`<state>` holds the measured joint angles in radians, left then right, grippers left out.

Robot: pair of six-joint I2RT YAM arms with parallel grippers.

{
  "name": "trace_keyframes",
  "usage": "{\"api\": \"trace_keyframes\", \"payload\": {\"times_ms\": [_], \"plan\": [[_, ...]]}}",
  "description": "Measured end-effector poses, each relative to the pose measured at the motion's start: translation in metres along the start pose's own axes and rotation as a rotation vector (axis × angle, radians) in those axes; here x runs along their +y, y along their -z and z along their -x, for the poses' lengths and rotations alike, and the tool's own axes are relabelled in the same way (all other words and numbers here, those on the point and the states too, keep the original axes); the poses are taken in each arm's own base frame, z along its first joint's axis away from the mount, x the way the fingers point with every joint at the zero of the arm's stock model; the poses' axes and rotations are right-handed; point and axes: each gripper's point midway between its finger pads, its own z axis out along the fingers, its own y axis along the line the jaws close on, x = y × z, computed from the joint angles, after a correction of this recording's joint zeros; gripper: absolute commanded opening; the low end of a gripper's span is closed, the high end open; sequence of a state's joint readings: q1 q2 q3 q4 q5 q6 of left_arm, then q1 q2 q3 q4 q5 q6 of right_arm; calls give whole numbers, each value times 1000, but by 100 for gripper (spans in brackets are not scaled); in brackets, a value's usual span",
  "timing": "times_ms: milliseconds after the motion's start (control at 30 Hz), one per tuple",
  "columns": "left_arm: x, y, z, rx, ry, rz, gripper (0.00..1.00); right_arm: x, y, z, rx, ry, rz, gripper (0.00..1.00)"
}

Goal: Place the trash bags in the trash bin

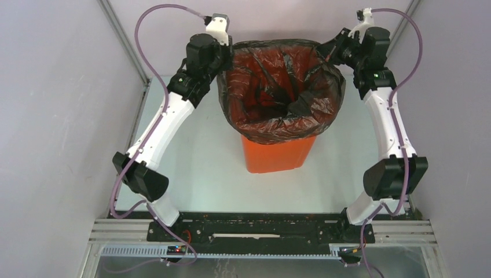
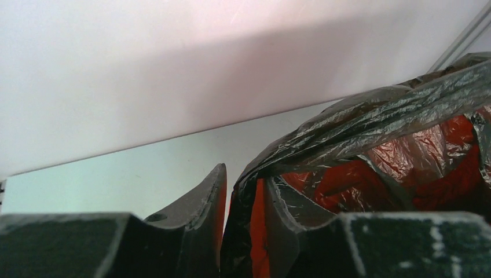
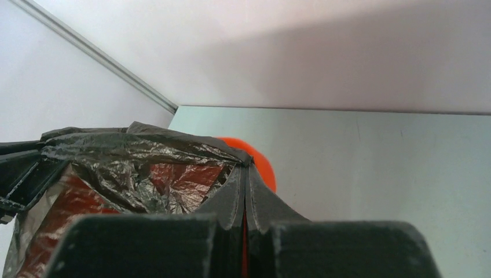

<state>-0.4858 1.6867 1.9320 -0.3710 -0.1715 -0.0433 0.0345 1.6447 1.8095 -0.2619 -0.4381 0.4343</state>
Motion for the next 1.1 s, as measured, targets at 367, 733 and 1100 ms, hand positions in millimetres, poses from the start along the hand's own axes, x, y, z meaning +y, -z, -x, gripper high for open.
{"api": "trace_keyframes", "payload": {"times_ms": [367, 733, 1100], "plan": [[25, -20, -4, -18, 179, 54, 52, -17, -25, 5, 7, -39, 5, 0], [43, -35, -28, 14, 513, 26, 50, -33, -53, -23, 88, -171, 28, 0], [44, -41, -77, 132, 733, 7, 50, -49, -51, -48, 145, -226, 8, 1]]}}
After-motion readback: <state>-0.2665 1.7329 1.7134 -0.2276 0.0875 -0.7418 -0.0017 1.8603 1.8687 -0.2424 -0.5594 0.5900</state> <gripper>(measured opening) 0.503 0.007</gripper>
